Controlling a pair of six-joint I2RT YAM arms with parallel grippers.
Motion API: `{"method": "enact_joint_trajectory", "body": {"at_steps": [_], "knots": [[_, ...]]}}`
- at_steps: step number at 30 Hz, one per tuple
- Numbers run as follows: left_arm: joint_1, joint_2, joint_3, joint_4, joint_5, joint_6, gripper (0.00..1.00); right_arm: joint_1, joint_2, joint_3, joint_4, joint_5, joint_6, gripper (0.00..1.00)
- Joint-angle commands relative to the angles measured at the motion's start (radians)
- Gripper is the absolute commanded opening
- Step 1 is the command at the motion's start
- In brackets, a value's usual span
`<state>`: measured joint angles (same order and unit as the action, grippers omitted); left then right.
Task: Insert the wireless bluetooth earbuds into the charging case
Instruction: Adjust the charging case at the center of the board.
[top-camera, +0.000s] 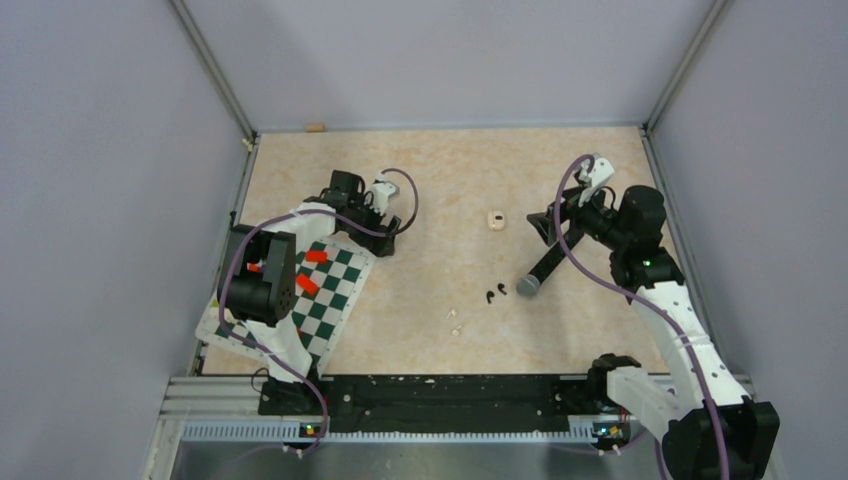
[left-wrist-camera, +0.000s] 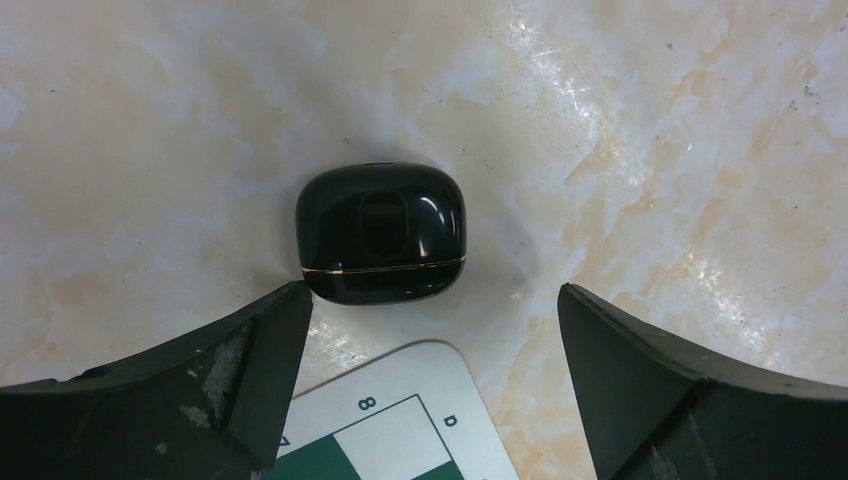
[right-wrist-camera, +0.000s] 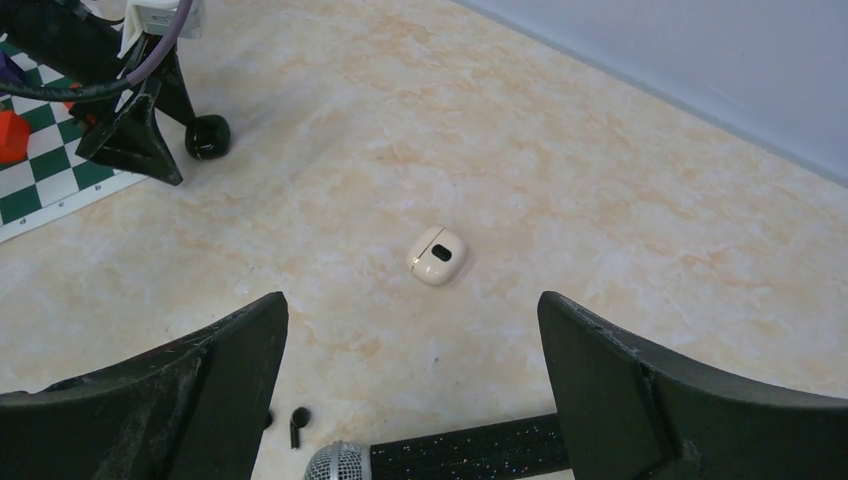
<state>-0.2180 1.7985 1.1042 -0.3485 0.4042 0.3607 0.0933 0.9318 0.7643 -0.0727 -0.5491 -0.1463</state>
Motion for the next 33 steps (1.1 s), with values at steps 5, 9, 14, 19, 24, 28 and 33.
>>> {"method": "enact_joint_trajectory", "body": {"at_steps": [5,9,14,19,24,28,33], "knots": [[-0.006,-0.002,0.015,0.008,0.073,-0.007,0.99,-0.009,-0.003,-0.003,0.046,0.0,-0.016,0.94],[-0.006,-0.002,0.012,0.004,0.077,-0.009,0.99,-0.01,-0.002,-0.004,0.046,0.003,-0.018,0.94],[-0.009,-0.022,0.003,-0.021,0.088,-0.002,0.98,-0.01,-0.004,-0.006,0.047,0.003,-0.021,0.93],[-0.023,-0.053,-0.012,-0.047,0.098,0.02,0.98,-0.009,0.001,-0.009,0.05,0.0,-0.026,0.93],[-0.034,-0.075,-0.008,-0.072,0.135,0.026,0.98,-0.009,0.023,-0.012,0.053,0.021,-0.034,0.93],[-0.04,-0.094,-0.002,-0.1,0.168,0.029,0.98,-0.01,0.041,-0.022,0.064,0.025,-0.048,0.93],[-0.041,-0.107,0.009,-0.137,0.215,0.043,0.98,-0.011,0.049,-0.043,0.098,0.005,-0.056,0.93]]}}
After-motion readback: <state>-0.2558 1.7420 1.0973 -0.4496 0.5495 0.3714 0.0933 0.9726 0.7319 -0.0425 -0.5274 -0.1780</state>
